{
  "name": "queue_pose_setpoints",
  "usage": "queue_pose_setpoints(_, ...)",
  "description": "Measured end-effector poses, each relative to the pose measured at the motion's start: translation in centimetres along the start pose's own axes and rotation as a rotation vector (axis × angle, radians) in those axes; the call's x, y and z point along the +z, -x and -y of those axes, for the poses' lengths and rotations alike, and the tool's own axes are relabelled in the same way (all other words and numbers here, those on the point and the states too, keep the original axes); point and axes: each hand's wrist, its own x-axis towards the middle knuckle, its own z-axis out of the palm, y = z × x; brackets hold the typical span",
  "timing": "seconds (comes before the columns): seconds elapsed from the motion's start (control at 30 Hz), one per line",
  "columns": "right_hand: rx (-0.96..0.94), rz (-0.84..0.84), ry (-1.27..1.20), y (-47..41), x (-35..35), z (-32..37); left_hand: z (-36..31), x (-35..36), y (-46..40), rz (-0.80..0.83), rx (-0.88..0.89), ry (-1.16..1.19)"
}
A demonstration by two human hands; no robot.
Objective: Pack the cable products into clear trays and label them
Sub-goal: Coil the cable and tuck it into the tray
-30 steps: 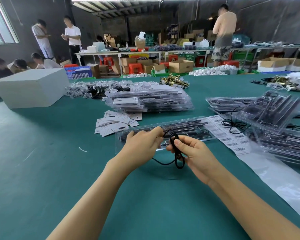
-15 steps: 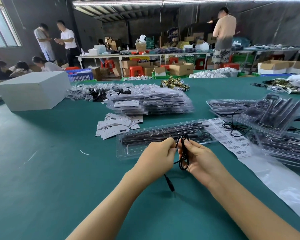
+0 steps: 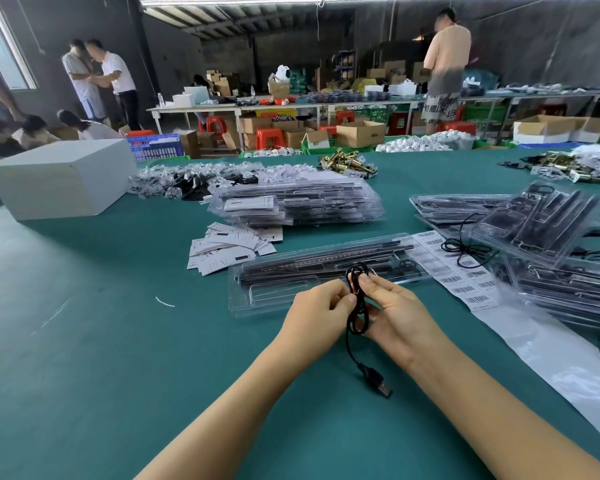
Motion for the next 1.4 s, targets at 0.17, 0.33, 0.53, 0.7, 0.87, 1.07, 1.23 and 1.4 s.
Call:
queue_pose_setpoints(0.17, -0.041, 0.028, 0.077, 0.0, -0.1, -0.1, 0.2, -0.2, 0.0, 0.007, 0.041, 0.006)
queue_pose_setpoints(0.33, -0.031, 0.087, 0.062, 0.0, 0.1, -0.1, 0.8, -1.1, -0.4, 0.013, -0.031, 0.233)
queue_pose_setpoints(0.53, -0.004, 0.183, 0.038, 0.5, 0.3, 0.2, 1.0, -1.8, -0.3, 0.121, -0.016, 0.489)
queue_pose_setpoints(0.7, 0.036, 0.205, -0.014, 0.5, 0.4, 0.5, 1.1, -1.9, -0.1, 0.202, -0.033, 0.560)
queue_pose_setpoints(0.87, -0.052, 0.244, 0.292, 0.8, 0.9, -0.5, 1.0, -1.5, 0.0, 0.107, -0.027, 0.713)
queue_pose_setpoints(1.07, -0.183, 0.138, 0.749, 1.1, 1.1, -1.6, 1.3, -2.2, -0.6, -0.082, -0.089, 0.878)
queue_pose_setpoints(1.23, -0.226, 0.119, 0.782, 1.0, 0.6, -1.7, 1.4, -3.2, -1.1, -0.138, -0.202, 1.106)
queue_pose_setpoints(1.4, -0.204, 0.122, 0.651, 0.8, 0.4, -1.4, 1.2, -3.7, -1.4, -0.146, -0.282, 1.291)
